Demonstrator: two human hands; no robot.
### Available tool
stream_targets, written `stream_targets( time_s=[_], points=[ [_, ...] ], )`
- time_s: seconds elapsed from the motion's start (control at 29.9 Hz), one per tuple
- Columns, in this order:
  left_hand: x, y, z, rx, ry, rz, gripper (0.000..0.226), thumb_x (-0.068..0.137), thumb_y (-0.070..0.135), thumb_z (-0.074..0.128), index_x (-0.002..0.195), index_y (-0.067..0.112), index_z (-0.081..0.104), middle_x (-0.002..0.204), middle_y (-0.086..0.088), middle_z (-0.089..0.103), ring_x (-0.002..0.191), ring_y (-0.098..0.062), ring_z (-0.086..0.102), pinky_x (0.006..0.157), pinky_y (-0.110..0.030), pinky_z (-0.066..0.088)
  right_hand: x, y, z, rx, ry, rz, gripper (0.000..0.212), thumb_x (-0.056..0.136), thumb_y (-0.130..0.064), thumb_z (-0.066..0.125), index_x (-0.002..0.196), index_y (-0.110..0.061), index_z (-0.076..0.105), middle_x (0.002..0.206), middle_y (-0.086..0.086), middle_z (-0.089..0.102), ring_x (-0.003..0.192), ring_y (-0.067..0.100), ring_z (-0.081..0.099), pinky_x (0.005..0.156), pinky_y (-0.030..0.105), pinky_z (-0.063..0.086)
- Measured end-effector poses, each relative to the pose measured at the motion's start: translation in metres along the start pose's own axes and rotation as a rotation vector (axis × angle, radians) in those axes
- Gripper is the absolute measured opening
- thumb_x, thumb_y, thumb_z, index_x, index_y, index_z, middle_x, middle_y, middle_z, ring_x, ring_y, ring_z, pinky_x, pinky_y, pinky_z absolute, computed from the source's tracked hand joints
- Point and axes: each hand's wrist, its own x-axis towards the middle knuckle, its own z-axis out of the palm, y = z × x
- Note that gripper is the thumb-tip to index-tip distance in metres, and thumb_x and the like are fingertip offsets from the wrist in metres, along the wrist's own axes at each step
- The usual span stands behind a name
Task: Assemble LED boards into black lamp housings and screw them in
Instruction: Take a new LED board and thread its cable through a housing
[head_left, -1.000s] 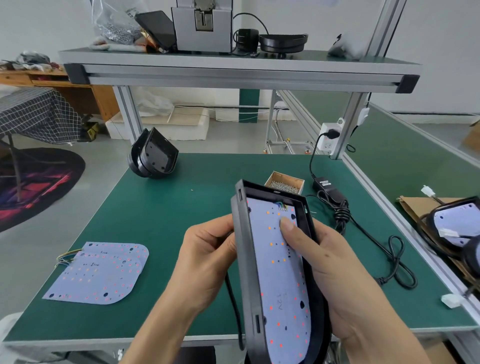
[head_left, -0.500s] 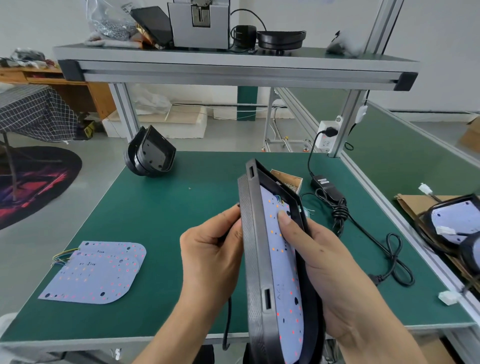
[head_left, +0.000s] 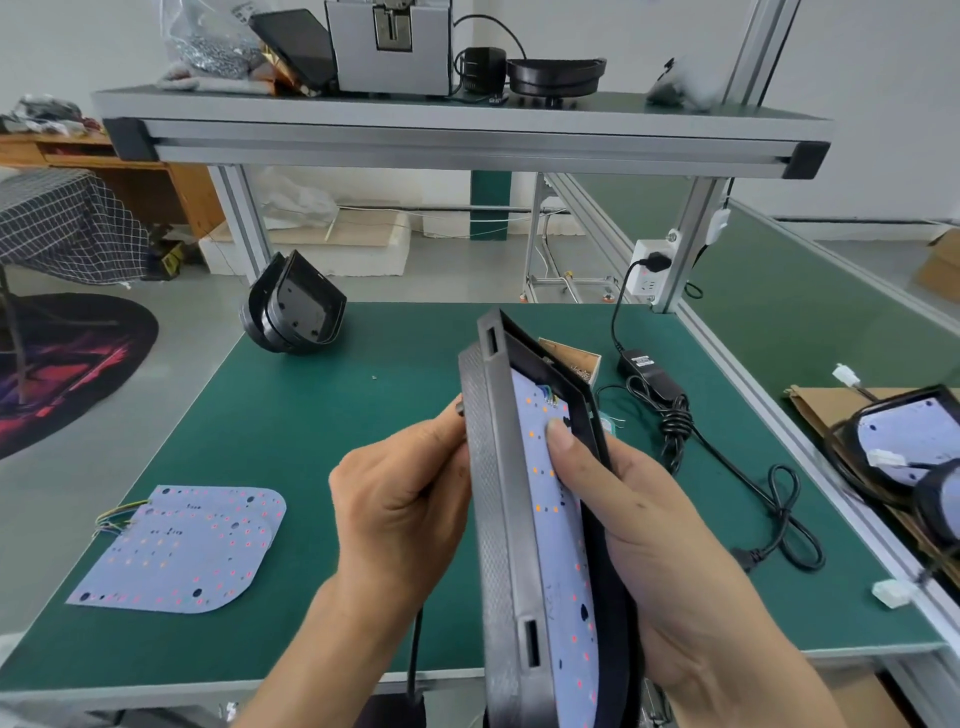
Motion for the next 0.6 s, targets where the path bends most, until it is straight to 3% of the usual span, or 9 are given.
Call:
stream_targets(
  time_s=[0.17,0.23,0.33,0.4,0.5,0.54,0.6],
  points=[
    [0.005,0.004,0.000,0.023,-0.013,0.104,0.065,0.108,0.040,0.041,0.056,0.002,0.040,0.084,0.011,0.016,0.072,-0.008,0.017,0.059,-0.002,0.021,-0.002,0.001,0.001,0.013,0.005,0.002,0.036,0.089,-0.043,0.071,0.113,-0.016,0.077,0.111,0.014,0.079,0.090,0.027,0.079,0.065,0.033,0.062],
    [0.005,0.005,0.002,0.030,0.005,0.145,0.059,0.108,0.038,0.040,0.058,0.007,0.033,0.075,0.009,0.012,0.073,-0.007,0.015,0.057,-0.003,0.019,-0.002,0.002,0.002,0.019,0.011,0.000,0.036,0.089,-0.043,0.071,0.112,-0.015,0.077,0.111,0.014,0.079,0.090,0.028,0.079,0.065,0.032,0.062],
    [0.002,0.004,0.002,0.048,0.019,0.181,0.047,0.110,0.027,0.041,0.065,0.018,0.029,0.069,0.004,0.015,0.073,-0.009,0.015,0.057,-0.006,0.017,-0.002,0.002,0.001,0.012,0.024,-0.005,0.033,0.087,-0.044,0.073,0.106,-0.017,0.079,0.108,0.014,0.080,0.085,0.026,0.079,0.063,0.032,0.062],
    [0.001,0.000,0.002,0.061,0.005,0.180,0.040,0.097,0.001,0.049,0.074,0.022,0.025,0.069,0.000,0.016,0.072,-0.011,0.014,0.057,-0.009,0.015,0.000,0.003,-0.001,0.001,0.037,-0.014,0.031,0.086,-0.045,0.074,0.102,-0.019,0.080,0.106,0.012,0.080,0.082,0.025,0.079,0.062,0.032,0.062],
    [-0.003,-0.013,0.001,0.123,-0.075,0.126,0.061,0.073,-0.016,0.055,0.080,0.037,0.027,0.062,-0.004,0.019,0.063,-0.025,0.018,0.051,-0.023,0.019,0.007,0.007,-0.007,-0.034,0.072,-0.030,0.027,0.086,-0.045,0.075,0.098,-0.022,0.080,0.105,0.011,0.081,0.081,0.024,0.079,0.062,0.032,0.061],
    [-0.005,-0.018,0.000,0.142,-0.121,0.072,0.061,0.072,-0.017,0.056,0.079,0.036,0.027,0.060,-0.006,0.024,0.059,-0.030,0.022,0.048,-0.027,0.024,0.010,0.009,-0.009,-0.048,0.081,-0.033,0.027,0.087,-0.045,0.074,0.098,-0.022,0.080,0.106,0.011,0.080,0.083,0.025,0.079,0.063,0.033,0.061],
    [-0.011,-0.032,-0.002,0.162,-0.231,-0.062,0.035,0.079,-0.008,0.059,0.077,0.022,0.042,0.064,-0.009,0.041,0.058,-0.036,0.037,0.046,-0.041,0.039,0.018,0.012,-0.015,-0.080,0.119,-0.043,0.026,0.087,-0.045,0.074,0.100,-0.023,0.080,0.108,0.009,0.080,0.089,0.027,0.079,0.067,0.034,0.062]
  ],
)
